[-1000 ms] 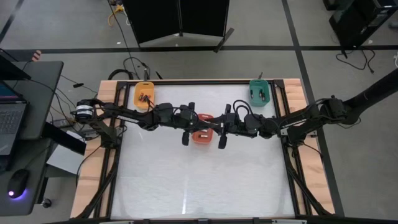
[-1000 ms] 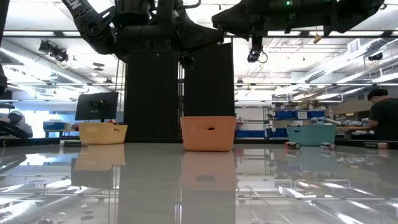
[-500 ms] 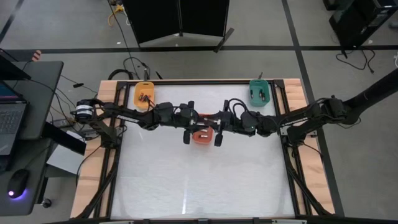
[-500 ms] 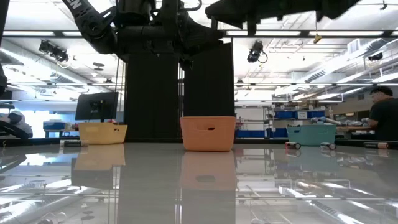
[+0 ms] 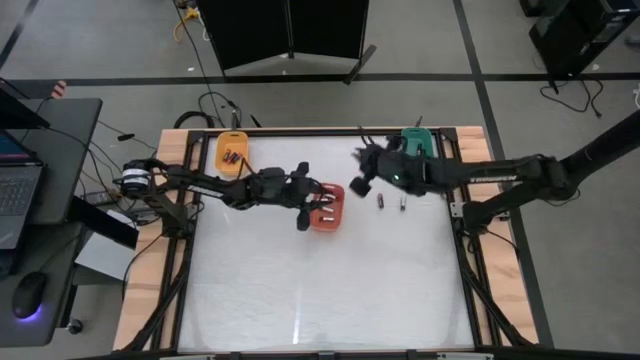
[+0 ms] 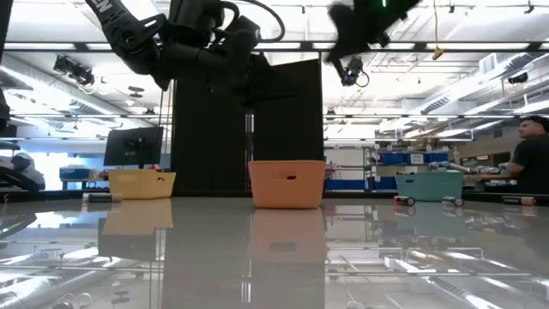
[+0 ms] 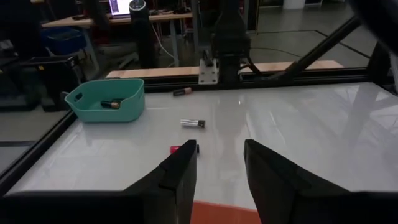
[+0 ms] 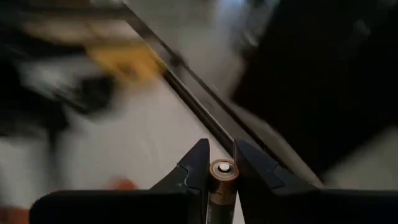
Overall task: Sort batteries
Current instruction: Put the black-brown battery into the green bin
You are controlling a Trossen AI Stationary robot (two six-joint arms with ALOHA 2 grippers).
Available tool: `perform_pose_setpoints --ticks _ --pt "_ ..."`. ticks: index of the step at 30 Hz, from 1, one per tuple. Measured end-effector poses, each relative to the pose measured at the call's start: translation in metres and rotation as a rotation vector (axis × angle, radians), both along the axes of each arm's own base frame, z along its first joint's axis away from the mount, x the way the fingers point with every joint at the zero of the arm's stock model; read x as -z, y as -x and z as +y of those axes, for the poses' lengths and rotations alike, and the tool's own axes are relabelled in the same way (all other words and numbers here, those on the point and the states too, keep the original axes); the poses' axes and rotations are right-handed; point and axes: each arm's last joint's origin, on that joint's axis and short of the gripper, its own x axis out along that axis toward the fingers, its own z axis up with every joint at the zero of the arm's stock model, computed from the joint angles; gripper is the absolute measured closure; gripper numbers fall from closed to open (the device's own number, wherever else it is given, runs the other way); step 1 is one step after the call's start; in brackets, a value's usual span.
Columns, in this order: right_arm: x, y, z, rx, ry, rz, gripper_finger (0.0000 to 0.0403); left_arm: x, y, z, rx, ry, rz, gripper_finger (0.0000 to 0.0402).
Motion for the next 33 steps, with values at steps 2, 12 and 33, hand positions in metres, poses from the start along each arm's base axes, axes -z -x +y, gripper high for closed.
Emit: perform_pose_setpoints --ticks 2,12,33 --pt "0.009 0.01 -0.019 0.103 -0.044 0.084 0.0339 0.001 0.001 0.0 -0.001 -0.001 -0.001 0.0259" --pt "0.047 0.067 -0.114 0.537 -0.247 0.288 0.0339 0.003 0.001 0.0 -0.006 0.001 0.022 0.0259" --pt "0.15 0.094 -0.188 0.777 -0.532 0.519 0.0339 0.004 0.002 0.0 -0.005 0.007 0.03 0.0259"
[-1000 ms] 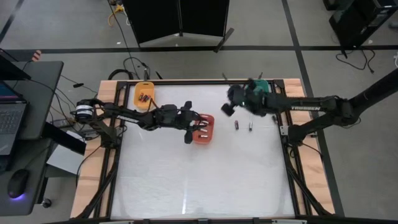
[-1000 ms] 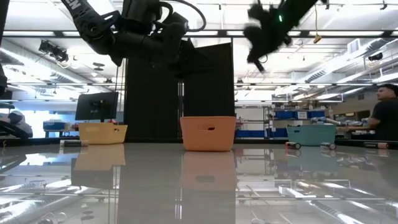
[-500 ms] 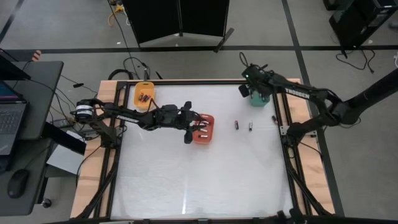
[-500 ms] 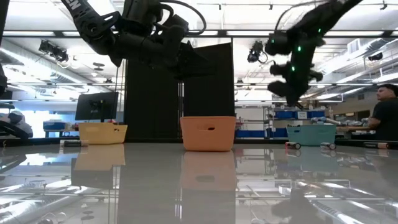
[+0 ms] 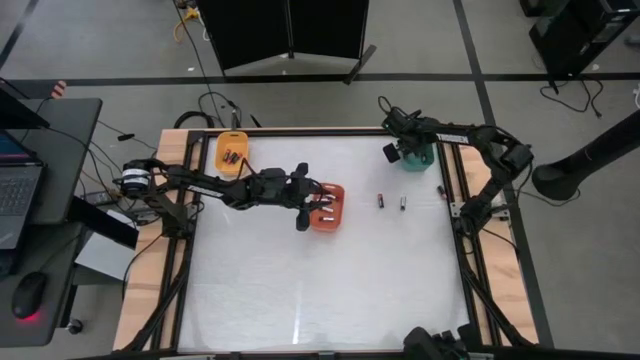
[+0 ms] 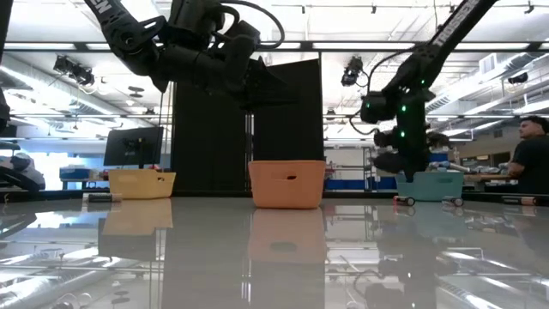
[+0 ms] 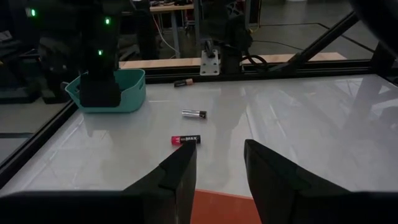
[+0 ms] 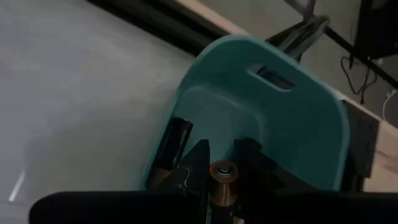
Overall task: Sort batteries
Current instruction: Put the black-brown battery into the green bin
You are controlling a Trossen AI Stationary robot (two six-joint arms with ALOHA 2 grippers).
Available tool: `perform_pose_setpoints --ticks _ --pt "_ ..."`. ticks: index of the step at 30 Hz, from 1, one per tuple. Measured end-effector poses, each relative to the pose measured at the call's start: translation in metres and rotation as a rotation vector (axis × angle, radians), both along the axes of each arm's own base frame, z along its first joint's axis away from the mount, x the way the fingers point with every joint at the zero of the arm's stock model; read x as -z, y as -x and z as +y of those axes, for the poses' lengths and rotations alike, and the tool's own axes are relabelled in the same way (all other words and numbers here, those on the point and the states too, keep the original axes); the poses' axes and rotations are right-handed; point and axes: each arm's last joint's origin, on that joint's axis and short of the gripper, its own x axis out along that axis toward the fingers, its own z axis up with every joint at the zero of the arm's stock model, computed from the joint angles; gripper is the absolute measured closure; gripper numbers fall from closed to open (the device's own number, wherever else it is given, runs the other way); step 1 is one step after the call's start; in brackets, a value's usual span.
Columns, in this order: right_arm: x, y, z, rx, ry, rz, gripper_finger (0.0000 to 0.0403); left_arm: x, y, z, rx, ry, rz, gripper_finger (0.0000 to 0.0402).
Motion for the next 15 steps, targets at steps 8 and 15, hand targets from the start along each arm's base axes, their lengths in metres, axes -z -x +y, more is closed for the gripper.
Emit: perform_pose_setpoints --ticks 8,15 --pt "0.02 -0.003 -0.003 -0.005 -0.07 0.016 0.0297 0.0 0.0 0.0 0.0 0.0 -0.001 0.0259" --pt "0.001 0.0 0.004 -0.035 -0.057 0.013 0.0265 0.0 0.0 0.0 0.001 0.0 -0.001 0.0259"
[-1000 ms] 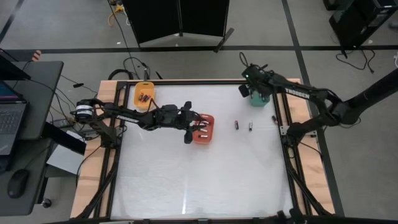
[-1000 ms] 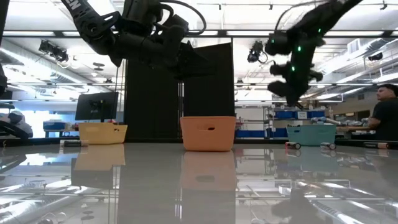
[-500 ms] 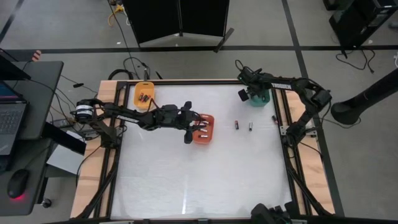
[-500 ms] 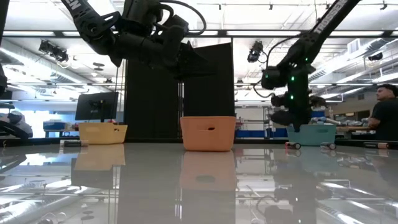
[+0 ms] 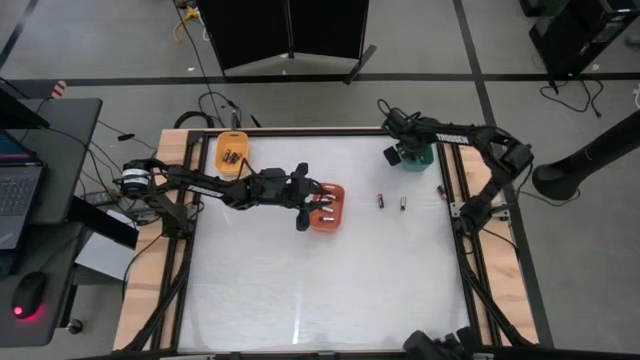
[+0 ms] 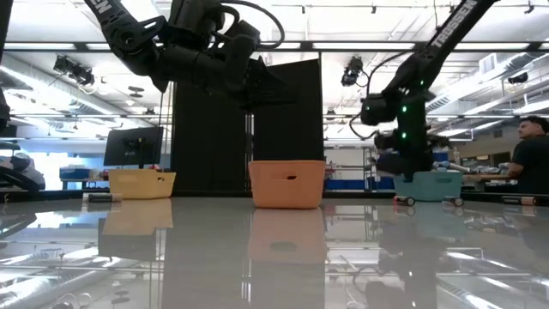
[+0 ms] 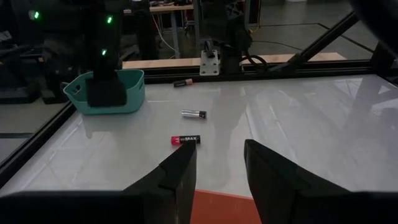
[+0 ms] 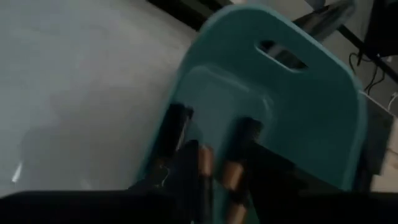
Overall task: Sort batteries
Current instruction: Put the black-brown battery into the green bin
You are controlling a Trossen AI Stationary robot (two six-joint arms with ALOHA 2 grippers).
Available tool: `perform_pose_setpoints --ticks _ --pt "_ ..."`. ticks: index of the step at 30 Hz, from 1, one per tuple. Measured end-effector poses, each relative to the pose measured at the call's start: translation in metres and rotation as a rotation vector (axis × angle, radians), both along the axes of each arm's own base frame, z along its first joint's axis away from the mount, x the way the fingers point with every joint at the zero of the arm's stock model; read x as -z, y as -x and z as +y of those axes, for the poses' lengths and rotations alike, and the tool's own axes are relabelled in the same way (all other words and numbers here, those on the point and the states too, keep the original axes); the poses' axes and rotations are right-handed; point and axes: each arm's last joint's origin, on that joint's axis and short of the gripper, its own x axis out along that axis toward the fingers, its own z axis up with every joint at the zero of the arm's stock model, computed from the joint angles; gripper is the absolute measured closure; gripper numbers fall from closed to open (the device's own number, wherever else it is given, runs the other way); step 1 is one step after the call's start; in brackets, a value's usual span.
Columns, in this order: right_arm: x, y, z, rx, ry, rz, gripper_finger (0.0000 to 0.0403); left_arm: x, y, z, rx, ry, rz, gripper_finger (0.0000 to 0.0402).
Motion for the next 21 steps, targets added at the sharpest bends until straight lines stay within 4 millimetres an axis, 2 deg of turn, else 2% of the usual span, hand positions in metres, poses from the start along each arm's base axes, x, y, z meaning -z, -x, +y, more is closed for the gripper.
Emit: perform_pose_setpoints --ticks 4,9,13,17,21 --pt "-0.023 0.005 0.017 -0.04 -0.017 0.019 0.0257 0.0 0.0 0.0 0.0 -0.001 0.0 0.0259" --pt "-0.052 0.017 0.053 -0.09 -0.103 0.053 0.0258 0.0 0.0 0.0 0.0 -0.002 -0.001 0.0259" --pt "-0.066 0.025 0.077 -0.111 -0.211 0.005 0.0262 -0.001 0.0 0.0 0.0 -0.003 -0.01 0.0259" --pt "-0.059 0.036 0.092 -0.127 -0.311 -0.015 0.0272 -0.001 0.0 0.0 0.001 -0.004 -0.014 0.0259" --pt "-0.035 0.047 0.102 -0.136 -0.401 0.036 0.0279 -0.001 0.0 0.0 0.001 -0.006 -0.014 0.0259"
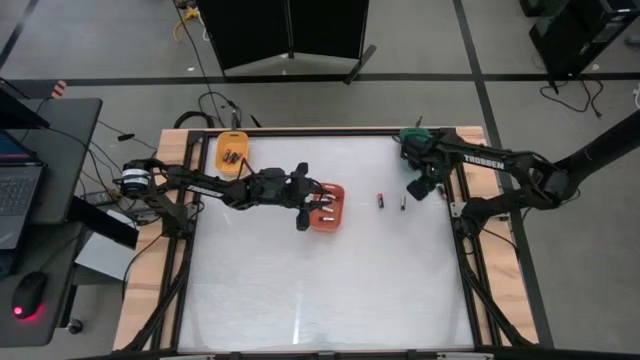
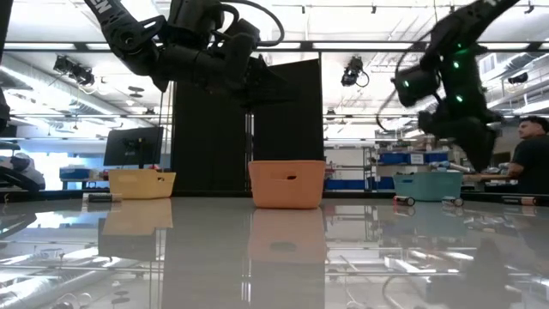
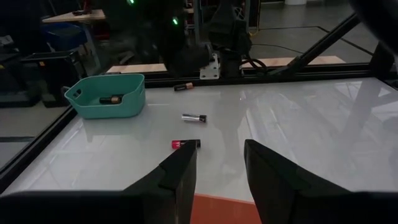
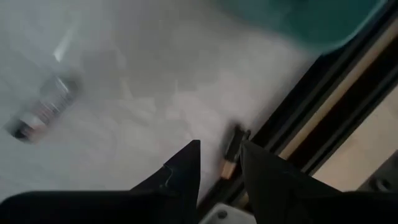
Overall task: Sort batteries
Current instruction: Put the black-brown battery into the green bin
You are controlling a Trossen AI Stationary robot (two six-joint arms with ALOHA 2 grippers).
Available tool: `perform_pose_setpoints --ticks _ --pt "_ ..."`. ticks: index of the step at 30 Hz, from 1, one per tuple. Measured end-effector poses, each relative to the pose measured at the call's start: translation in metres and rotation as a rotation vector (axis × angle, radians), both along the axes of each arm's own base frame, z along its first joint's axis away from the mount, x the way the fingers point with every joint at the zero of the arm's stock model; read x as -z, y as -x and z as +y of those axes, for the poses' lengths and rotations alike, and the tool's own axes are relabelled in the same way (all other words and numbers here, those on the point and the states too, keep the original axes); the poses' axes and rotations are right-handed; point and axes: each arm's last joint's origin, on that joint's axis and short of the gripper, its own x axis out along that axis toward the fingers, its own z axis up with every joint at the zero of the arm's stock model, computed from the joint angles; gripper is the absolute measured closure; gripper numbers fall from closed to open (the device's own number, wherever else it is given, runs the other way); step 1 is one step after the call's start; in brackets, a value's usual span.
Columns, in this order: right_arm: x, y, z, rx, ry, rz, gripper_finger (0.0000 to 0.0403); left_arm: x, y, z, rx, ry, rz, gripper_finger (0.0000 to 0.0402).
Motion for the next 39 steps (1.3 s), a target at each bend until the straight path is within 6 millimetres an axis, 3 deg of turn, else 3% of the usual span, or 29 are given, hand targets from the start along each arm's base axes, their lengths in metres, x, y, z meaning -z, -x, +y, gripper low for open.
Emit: perform_pose_setpoints --ticks 6,22,39 --pt "0.028 0.011 0.002 0.03 -0.079 0.065 0.0276 -0.001 0.0 0.0 0.0 -0.001 -0.007 0.0259" --pt "0.051 0.018 -0.021 0.146 -0.144 0.178 0.0272 -0.001 0.0 0.0 0.0 -0.001 -0.01 0.0259" --pt "0.062 0.011 -0.023 0.109 -0.258 0.113 0.0293 -0.001 0.0 0.0 0.0 -0.001 -0.007 0.0259"
